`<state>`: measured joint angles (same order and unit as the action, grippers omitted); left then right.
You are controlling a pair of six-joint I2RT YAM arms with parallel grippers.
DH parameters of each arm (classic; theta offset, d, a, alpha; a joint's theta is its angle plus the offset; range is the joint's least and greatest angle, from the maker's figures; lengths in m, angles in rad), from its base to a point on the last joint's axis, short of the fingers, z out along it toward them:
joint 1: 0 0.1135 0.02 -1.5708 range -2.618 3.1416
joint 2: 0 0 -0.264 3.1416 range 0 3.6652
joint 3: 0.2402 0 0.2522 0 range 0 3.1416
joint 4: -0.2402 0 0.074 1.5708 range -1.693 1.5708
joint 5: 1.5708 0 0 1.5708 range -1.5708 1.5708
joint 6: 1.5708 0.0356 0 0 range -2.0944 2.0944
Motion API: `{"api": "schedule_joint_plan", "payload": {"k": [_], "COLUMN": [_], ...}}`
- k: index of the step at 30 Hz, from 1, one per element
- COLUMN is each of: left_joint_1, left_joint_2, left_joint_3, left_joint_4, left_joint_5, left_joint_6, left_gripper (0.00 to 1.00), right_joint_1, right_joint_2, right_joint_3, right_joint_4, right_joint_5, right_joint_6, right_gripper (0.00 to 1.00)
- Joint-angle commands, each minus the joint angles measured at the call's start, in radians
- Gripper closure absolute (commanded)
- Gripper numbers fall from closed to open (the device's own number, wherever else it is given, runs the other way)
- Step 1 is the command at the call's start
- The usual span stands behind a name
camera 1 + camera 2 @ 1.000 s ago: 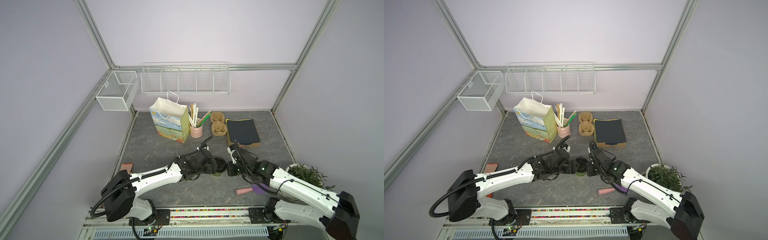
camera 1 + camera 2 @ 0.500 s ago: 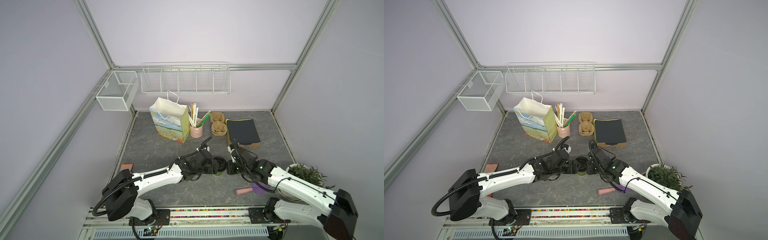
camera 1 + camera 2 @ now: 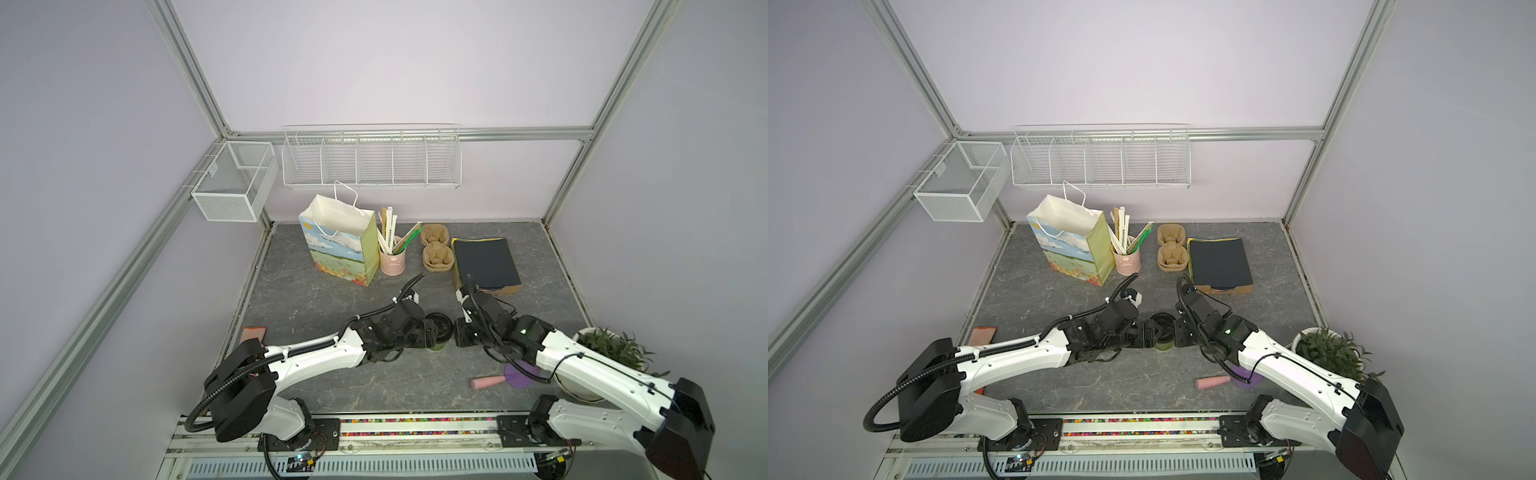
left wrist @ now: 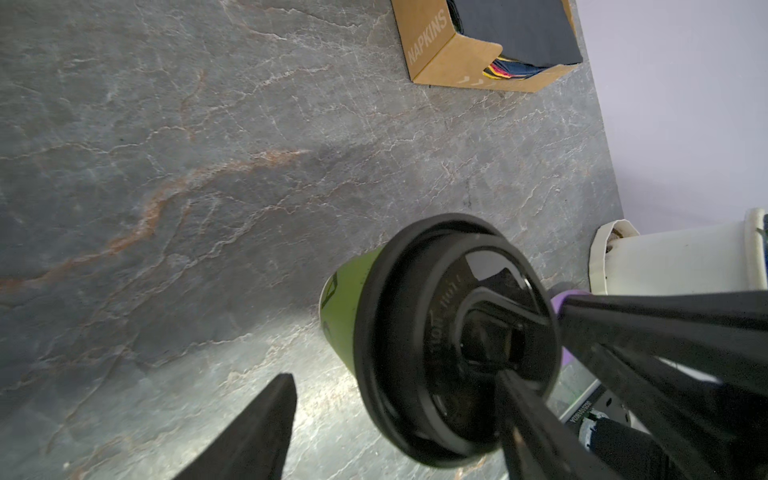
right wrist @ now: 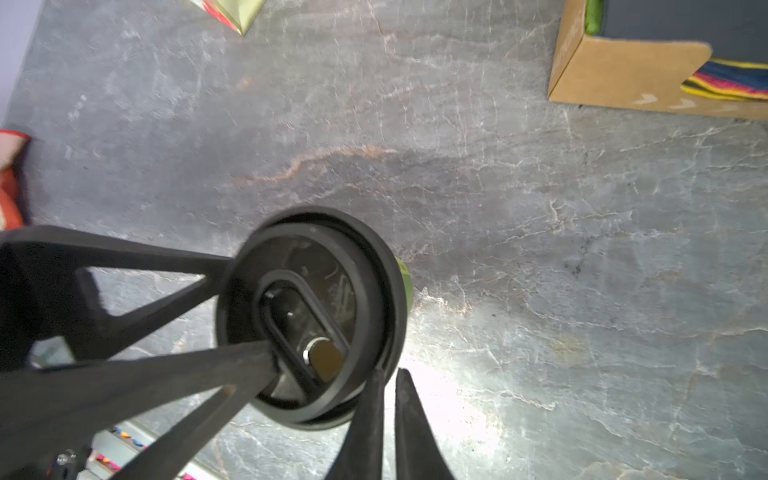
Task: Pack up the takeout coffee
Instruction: 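Press the lid rim again with the right gripper while left gripper steadies cup, then open both grippers and draw both arms back from the lidded cup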
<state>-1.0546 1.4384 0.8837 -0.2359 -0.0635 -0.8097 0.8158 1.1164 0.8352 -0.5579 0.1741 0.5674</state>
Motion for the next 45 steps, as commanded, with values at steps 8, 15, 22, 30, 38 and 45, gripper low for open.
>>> {"api": "schedule_joint_plan", "payload": {"k": [8,15,22,30,38,45], "left_joint_1": [0.016,0.022,0.223,0.478,0.511,0.513], "left_joint_2": [-0.042,-0.031,-0.274,-0.401,-0.525,-0.53], "left_joint_3": [0.102,0.301,0.21,0.247,0.127,0.115], "left_joint_4": [-0.203,-0.32,-0.405,-0.624,-0.569,-0.575], "left_joint_5": [-0.098,-0.15,-0.162,-0.161,-0.25,-0.277], "left_joint_6": [0.112,0.205,0.277,0.422,0.428,0.457], "left_gripper": [0.24,0.22,0.2,0.16,0.16,0.16], "right_joint_1": [0.003,0.004,0.012,0.082,0.125,0.172], "right_joint_2": [0.012,0.022,0.058,0.173,0.263,0.258], "right_joint_3": [0.139,0.167,0.144,0.195,0.243,0.272], "right_joint_4": [-0.072,-0.087,-0.075,-0.093,-0.133,-0.166], "right_joint_5": [-0.011,-0.043,-0.143,-0.084,0.02,0.107], "right_joint_6": [-0.076,-0.11,-0.197,-0.244,-0.235,-0.206], "right_gripper": [0.62,0.37,0.14,0.1,0.11,0.1]}}
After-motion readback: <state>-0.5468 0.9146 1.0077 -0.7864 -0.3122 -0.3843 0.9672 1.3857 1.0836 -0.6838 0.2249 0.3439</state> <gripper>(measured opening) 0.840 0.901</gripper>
